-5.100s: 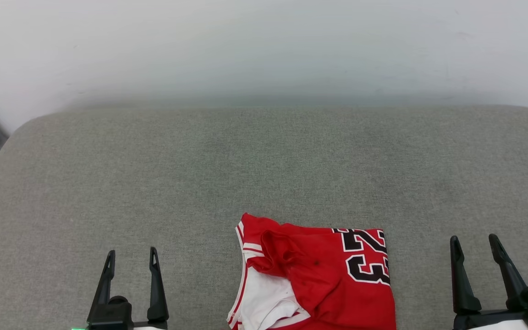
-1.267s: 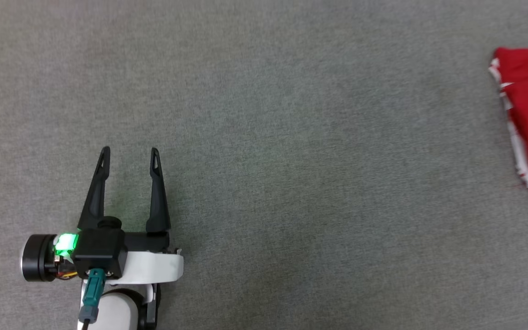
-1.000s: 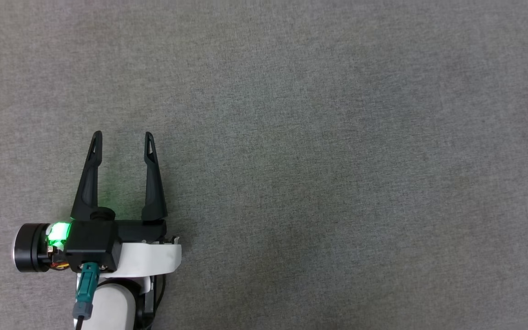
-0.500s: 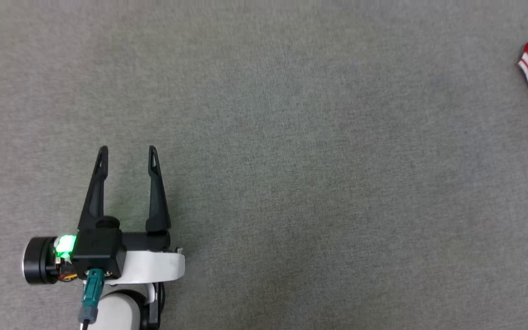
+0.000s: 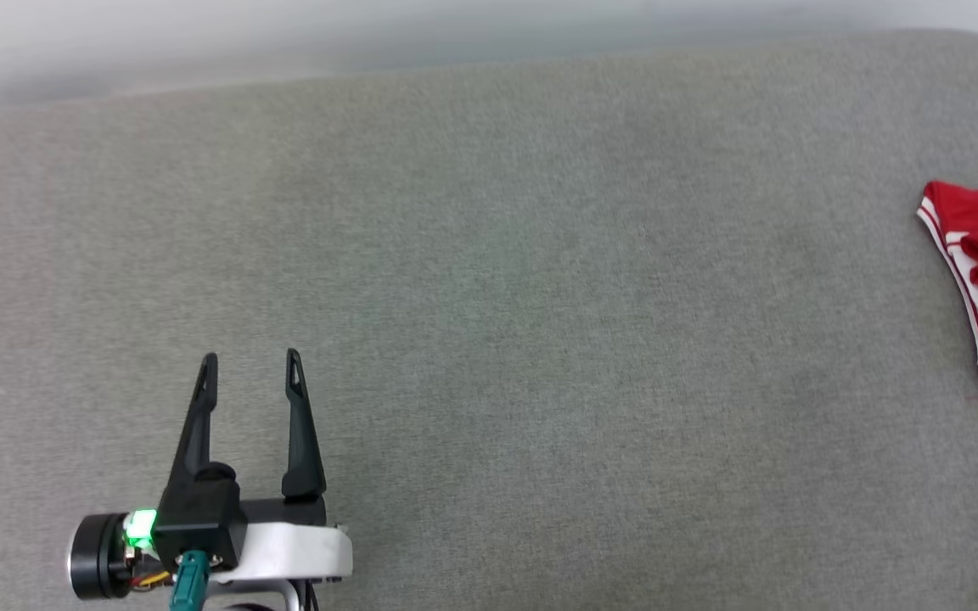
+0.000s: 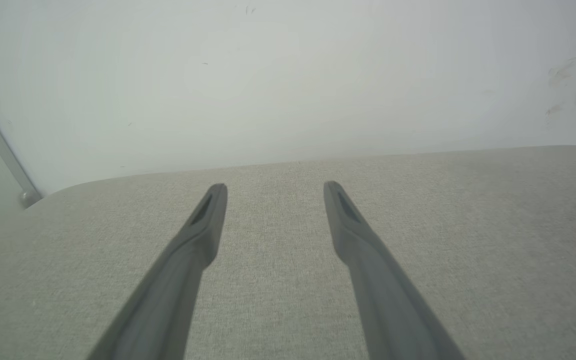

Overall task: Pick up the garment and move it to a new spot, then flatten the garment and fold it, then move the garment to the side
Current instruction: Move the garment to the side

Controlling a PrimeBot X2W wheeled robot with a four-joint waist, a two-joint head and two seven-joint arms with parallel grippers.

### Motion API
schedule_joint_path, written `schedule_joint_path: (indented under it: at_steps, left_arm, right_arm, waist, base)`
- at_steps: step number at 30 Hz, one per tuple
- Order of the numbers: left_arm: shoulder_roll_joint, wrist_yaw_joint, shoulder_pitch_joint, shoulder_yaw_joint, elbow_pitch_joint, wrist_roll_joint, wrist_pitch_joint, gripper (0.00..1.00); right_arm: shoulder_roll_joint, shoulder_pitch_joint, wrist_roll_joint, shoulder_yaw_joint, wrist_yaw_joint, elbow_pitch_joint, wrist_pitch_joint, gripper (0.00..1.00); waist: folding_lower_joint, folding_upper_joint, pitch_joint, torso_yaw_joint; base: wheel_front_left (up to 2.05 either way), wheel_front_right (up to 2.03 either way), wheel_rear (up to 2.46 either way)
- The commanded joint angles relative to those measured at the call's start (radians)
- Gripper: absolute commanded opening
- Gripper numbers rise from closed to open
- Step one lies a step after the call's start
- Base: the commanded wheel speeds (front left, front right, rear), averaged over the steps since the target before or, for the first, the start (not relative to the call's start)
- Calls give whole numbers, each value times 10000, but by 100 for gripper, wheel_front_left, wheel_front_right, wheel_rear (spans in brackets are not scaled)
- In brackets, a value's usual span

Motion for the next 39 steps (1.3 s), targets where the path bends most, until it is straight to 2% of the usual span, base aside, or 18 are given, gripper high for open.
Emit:
schedule_joint_path:
  at_steps: [1,10,16,26,39]
  left_arm:
    - [-17,16,157,1,39,11,-22,100]
    - [-80,-74,800,-17,264,97,-22,100]
    - [-60,-206,1125,64,419,144,-22,100]
    - [-47,-339,1500,35,732,211,-22,100]
    - [-90,-321,1839,48,826,103,-22,100]
  right_arm:
    - [236,325,-23,-67,-9,-261,-94,100]
    - [1951,2750,-216,237,-8,-3154,-156,100]
    - [2878,4191,-188,295,-8,-4346,-159,100]
    - [3997,6705,-69,0,-8,-5131,-160,100]
    - [4666,8412,-232,-397,-6,-5843,-159,100]
  waist:
    - [1,-1,-357,241]
    - [1,-1,-1361,841]
    - [1,-1,-1782,1110]
    - [1,-1,-2329,1219]
    - [1,-1,-2620,1085]
  base:
    - [0,0,0]
    - [0,0,0]
    - [0,0,0]
    - [0,0,0]
    - [0,0,0]
